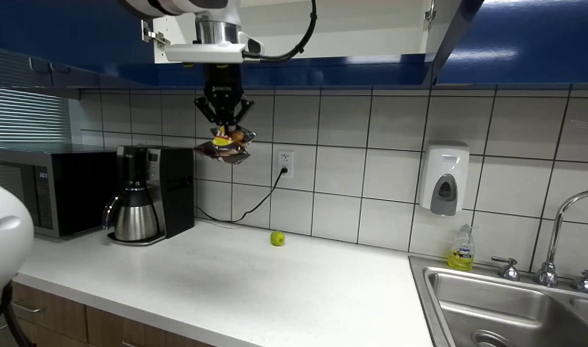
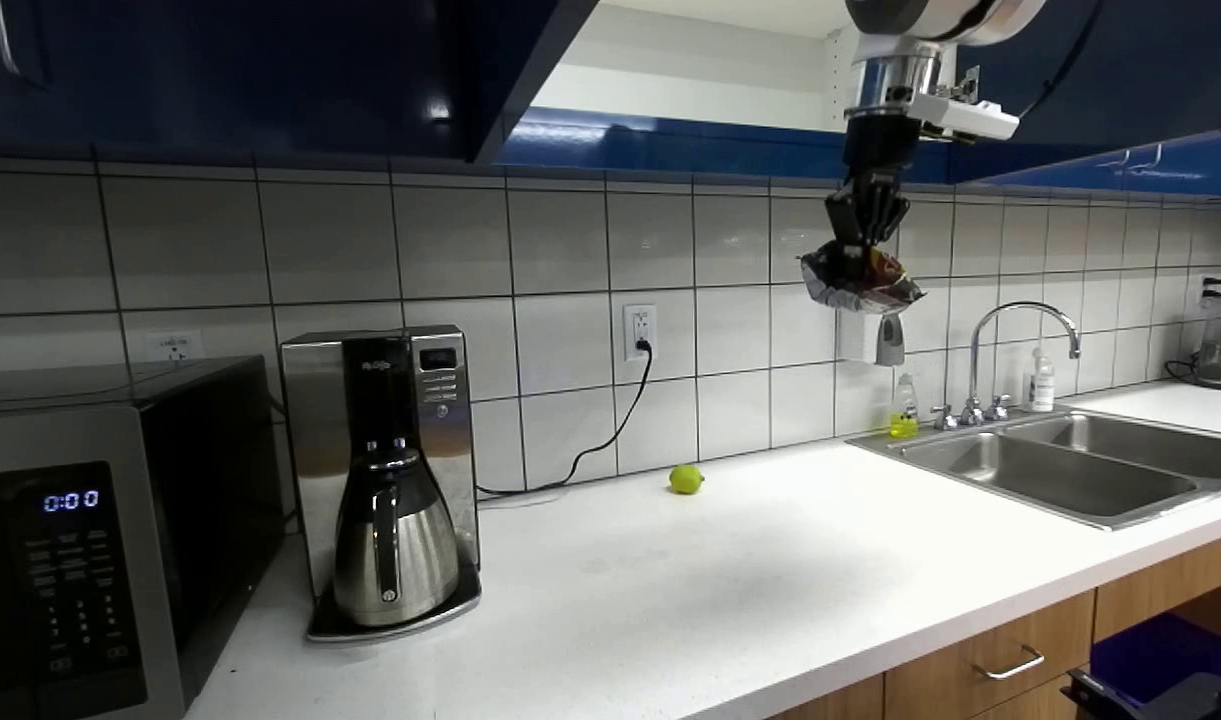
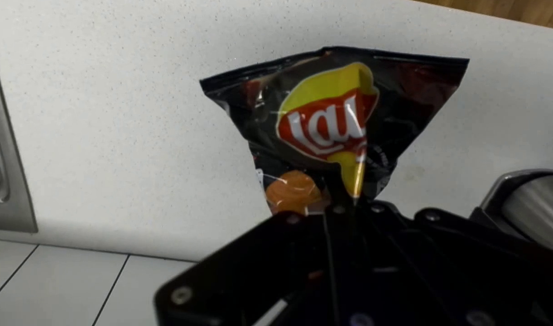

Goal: Pick up the packet on the counter and put it inside the cupboard

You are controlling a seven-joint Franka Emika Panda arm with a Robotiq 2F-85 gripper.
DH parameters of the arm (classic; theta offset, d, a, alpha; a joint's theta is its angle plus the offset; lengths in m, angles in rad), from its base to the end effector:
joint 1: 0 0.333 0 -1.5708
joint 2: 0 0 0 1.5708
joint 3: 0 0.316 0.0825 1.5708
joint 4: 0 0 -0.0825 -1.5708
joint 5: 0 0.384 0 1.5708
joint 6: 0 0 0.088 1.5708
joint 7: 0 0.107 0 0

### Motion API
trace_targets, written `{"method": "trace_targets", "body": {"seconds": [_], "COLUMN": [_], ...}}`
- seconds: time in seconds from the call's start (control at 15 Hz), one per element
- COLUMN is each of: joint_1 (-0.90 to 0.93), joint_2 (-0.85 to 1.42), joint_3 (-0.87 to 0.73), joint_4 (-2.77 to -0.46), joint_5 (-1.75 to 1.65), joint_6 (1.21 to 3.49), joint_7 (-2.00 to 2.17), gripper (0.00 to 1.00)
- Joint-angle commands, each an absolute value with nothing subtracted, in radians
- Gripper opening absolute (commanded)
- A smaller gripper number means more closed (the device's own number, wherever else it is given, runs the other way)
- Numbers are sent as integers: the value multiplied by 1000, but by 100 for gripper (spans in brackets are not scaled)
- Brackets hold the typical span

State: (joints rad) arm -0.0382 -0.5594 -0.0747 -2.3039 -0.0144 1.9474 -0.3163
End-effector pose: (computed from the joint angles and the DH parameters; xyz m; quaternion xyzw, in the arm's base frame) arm 0.3996 -0.0512 0.5717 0.9891 0.1066 0.1011 0.0084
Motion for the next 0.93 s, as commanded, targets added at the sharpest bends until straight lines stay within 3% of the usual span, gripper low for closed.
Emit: {"method": "trace_targets", "body": {"seconds": [0.0, 0.87], "joint_1": [-17, 5], "joint_2": [-561, -470], "joint_3": [-53, 2], "joint_4": [-2185, -1784], "joint_5": [-11, -10], "joint_6": [1866, 1750], "joint_7": [-221, -44], "gripper": [0, 0]}}
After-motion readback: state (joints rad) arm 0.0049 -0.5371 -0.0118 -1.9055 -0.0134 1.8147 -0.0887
